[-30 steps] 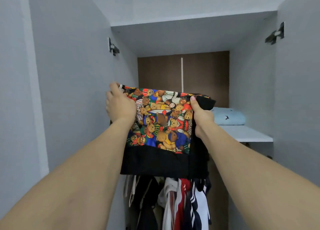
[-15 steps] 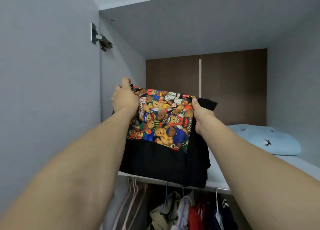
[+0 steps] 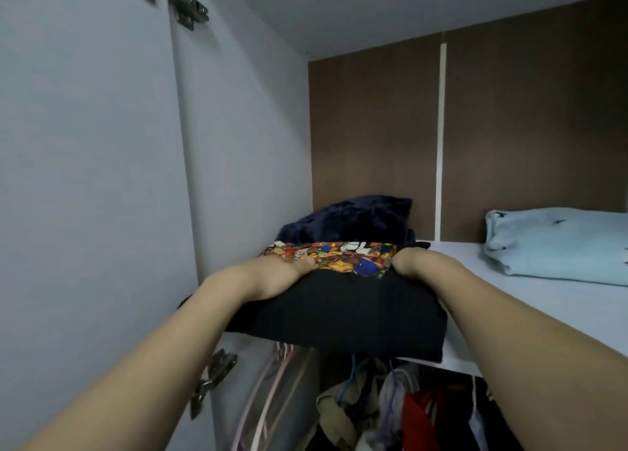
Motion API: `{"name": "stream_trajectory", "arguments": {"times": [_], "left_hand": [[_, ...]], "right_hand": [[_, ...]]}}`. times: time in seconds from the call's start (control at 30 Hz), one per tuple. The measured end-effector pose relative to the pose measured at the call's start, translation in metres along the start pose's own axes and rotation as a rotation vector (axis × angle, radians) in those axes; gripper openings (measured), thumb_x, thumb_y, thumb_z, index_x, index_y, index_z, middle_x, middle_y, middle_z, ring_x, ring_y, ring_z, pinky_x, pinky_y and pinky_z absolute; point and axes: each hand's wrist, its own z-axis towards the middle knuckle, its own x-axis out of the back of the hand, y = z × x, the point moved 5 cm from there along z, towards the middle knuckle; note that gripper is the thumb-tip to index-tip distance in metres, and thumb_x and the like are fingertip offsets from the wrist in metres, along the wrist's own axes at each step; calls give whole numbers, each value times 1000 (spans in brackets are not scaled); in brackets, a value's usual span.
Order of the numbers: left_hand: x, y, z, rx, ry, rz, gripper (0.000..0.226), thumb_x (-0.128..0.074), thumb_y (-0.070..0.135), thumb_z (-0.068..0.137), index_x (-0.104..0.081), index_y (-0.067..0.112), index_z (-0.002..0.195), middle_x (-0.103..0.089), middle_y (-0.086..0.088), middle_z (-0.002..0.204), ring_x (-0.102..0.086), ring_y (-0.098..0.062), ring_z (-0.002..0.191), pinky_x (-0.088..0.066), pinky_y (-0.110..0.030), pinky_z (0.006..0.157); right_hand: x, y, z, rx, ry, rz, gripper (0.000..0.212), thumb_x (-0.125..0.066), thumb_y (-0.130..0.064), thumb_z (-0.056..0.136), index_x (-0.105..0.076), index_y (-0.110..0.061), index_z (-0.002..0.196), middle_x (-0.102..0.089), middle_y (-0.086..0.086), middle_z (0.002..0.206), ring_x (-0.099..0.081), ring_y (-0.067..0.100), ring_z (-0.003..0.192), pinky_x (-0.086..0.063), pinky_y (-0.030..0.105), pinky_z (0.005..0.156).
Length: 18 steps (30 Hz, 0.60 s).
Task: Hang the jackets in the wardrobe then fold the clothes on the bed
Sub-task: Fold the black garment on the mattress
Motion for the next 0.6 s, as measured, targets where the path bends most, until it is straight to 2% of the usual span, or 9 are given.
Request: {"name": "stream_trajectory", "arguments": {"times": [0.1,0.17,0.23,0.27,0.33,0.43,0.53,0.6], "left_hand": [[-8,8,-42,-146,152,3,77,-12,84,84,-47,43,139,-45,9,149,-40,-18,137,-27,-35,107],[-14,11,-58,-216,283,48,71,-9,80,86,-52,46,132,-56,11,137,-47,-18,130,-30,-45,110],[-21,9,-63,-211,355,41,63,-13,71,93,-54,43,131,-61,8,131,-52,-19,125,-33,-51,109],[-24,7,-62,-195,378,32,59,-15,67,96,-54,40,132,-63,6,129,-53,-20,123,-34,-51,108],[-27,5,-55,-172,421,32,60,-15,65,96,-59,37,126,-67,2,116,-58,-22,114,-40,-49,103],[-24,8,-43,-153,457,60,60,-14,66,95,-65,34,101,-67,0,95,-61,-23,99,-46,-38,84],[-20,12,-33,-127,417,63,71,-14,68,95,-69,23,97,-64,0,90,-58,-19,87,-44,-35,75],[-17,14,-35,-142,401,79,74,-10,70,93,-67,25,101,-61,2,91,-52,-14,83,-40,-32,71]], "right_hand": [[8,-3,-9,-48,41,-91,49,-36,-25,94,-49,-7,138,-50,15,137,-51,33,122,-39,45,107],[22,-7,-25,-137,130,-171,52,-42,-30,89,-51,-10,136,-49,16,137,-50,38,121,-37,54,106],[37,-17,-44,-206,218,-209,68,-47,-41,87,-35,-11,146,-30,16,151,-37,42,132,-24,67,106],[43,-24,-50,-186,262,-217,75,-47,-45,88,-25,-10,151,-20,16,156,-30,41,136,-18,69,107],[46,-41,-58,-35,308,-232,73,-40,-45,93,-19,-8,152,-17,15,158,-27,39,139,-16,64,111],[23,-61,-63,238,138,-160,54,-29,-38,103,-34,-7,147,-32,16,153,-35,33,136,-27,40,111],[-7,-56,-58,242,-47,-64,59,-25,-41,105,-19,-8,153,-15,12,161,-19,29,146,-17,35,116],[-12,-53,-52,240,-73,3,60,-27,-41,104,-15,-11,154,-10,11,162,-14,28,148,-13,35,117]]}}
